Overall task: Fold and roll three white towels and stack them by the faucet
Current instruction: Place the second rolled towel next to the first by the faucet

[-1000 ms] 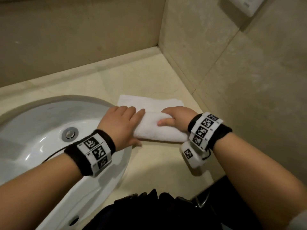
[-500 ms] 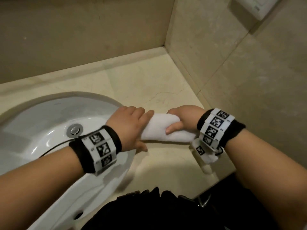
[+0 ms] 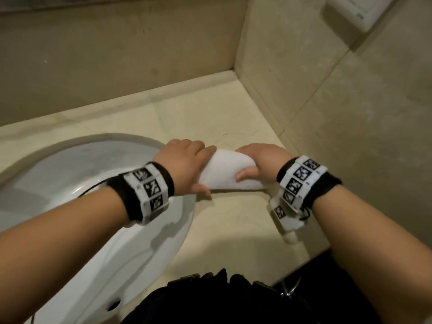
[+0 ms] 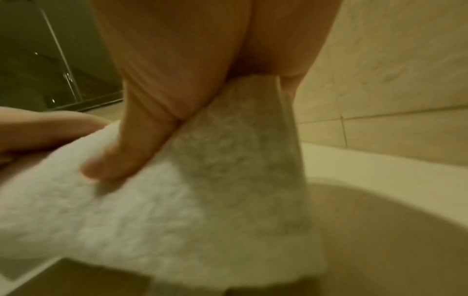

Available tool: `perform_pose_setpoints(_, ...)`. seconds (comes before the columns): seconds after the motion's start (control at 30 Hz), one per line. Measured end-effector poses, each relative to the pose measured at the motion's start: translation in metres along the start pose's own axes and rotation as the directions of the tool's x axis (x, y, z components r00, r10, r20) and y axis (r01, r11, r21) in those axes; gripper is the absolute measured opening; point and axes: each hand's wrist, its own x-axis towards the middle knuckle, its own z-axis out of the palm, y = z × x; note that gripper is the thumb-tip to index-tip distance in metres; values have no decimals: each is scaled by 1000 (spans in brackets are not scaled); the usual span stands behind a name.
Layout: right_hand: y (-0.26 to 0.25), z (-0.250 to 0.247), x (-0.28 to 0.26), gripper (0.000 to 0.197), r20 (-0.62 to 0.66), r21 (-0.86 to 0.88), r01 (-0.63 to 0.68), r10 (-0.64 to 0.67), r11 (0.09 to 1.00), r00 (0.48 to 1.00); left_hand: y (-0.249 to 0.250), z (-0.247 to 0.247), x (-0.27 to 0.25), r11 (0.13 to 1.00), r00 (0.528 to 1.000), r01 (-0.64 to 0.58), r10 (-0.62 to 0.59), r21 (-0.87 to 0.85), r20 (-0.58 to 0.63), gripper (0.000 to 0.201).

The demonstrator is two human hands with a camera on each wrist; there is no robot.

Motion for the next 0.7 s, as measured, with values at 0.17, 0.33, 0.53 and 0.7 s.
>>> perform_pose_setpoints(0.17, 1, 2, 5, 56, -173, -144, -34, 8, 989, 985, 1, 17, -5, 991, 997, 79, -76, 108, -34, 103)
perform_pose_setpoints(0.33, 10, 31, -17, 104, -217, -114, -69, 43, 991, 975, -8, 7, 8, 995, 999, 43, -45, 87, 17, 89)
perform_pose_setpoints(0.53, 4, 32, -14, 76, -240, -17, -38, 32, 999, 970, 1, 2, -10, 992, 990, 130, -130, -1, 63, 84)
perform_pose_setpoints(0.7, -14, 38, -23, 68, -188, -25, 59, -63, 998, 980, 17, 2, -55, 969, 967, 244, -241, -35, 82, 78)
